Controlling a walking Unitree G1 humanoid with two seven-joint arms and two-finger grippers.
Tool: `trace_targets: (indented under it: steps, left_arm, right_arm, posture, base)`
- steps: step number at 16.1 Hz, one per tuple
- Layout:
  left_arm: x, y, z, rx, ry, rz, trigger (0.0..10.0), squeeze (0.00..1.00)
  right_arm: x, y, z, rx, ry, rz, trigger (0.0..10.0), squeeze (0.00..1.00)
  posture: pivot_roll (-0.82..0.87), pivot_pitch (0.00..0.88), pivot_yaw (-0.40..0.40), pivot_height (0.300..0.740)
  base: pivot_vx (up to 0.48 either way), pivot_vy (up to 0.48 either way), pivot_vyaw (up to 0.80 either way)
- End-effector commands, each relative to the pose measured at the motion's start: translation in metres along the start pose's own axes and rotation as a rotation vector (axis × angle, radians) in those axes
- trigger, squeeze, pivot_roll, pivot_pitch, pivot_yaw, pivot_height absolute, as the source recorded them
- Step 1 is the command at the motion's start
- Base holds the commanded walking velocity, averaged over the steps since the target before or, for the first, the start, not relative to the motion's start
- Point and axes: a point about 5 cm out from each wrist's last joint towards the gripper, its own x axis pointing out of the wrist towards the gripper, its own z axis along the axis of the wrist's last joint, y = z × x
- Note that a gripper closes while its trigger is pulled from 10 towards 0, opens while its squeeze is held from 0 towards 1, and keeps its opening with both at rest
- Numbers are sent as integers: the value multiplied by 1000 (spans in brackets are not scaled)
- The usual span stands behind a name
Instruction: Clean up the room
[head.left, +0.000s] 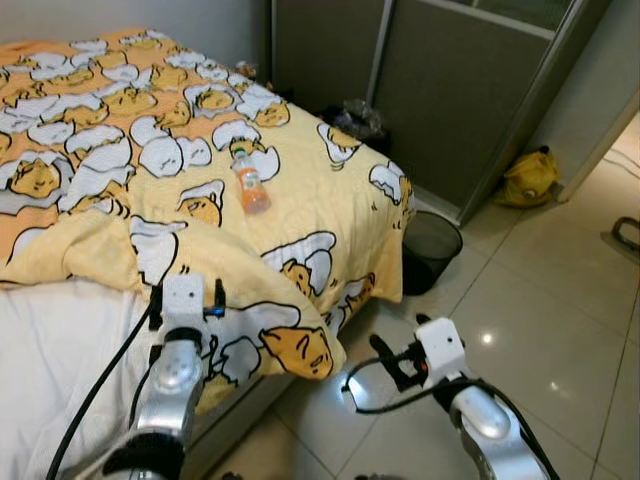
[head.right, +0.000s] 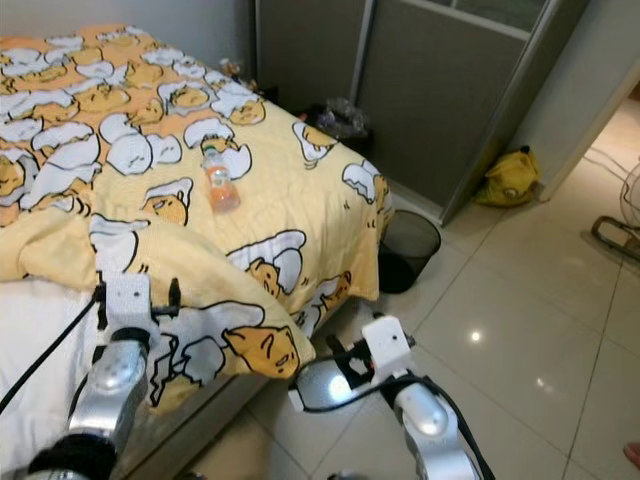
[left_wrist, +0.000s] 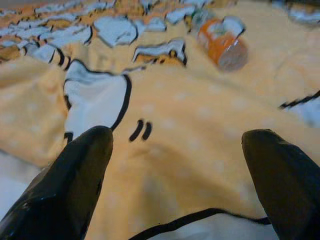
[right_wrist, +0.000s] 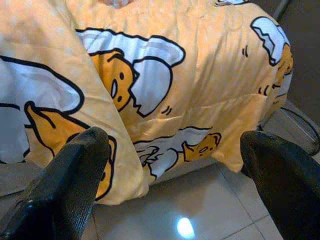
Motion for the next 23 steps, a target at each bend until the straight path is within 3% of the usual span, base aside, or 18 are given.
trace_targets:
  steps: [1, 4, 6, 10, 12, 19, 23]
  left_arm:
    - [1, -5, 7, -10, -33, -25, 10000, 0]
    - [5, -13, 11, 33, -34, -53, 10000, 0]
    - [7, -17, 3, 76, 36, -69, 10000, 0]
    - [4, -12, -24, 59, 230, -21, 10000, 0]
    - [-1, -11, -31, 59, 266, -25, 10000, 0]
    - [-5, -10, -44, 130, 332, 34, 10000, 0]
    - [-2, -7, -46, 116, 375, 73, 10000, 0]
  right_arm:
    - [1, -6, 1, 13, -9, -17, 10000, 0]
    - [5, -8, 2, 15, -9, -16, 10000, 0]
    - [6, -9, 4, 15, -16, -15, 10000, 0]
    - [3, -4, 5, -2, 3, 41, 10000, 0]
    - [-2, 5, -4, -28, 63, 141, 10000, 0]
    - [5, 42, -32, -3, 146, 168, 10000, 0]
    - [-11, 49, -50, -1, 174, 167, 10000, 0]
  posture:
    - [-32, 21, -55, 740]
    - [-26, 9, -55, 740]
    - [-31, 1, -54, 740]
    - [-49, 1, -55, 740]
    - [-54, 9, -58, 740]
    - [-62, 29, -64, 740]
    - [-70, 34, -67, 740]
  base:
    - [0, 469, 0]
    - [0, 150, 0]
    - [0, 0, 0]
    - [0, 0, 0]
    - [0, 0, 0]
    - [0, 0, 0]
    - [0, 0, 0]
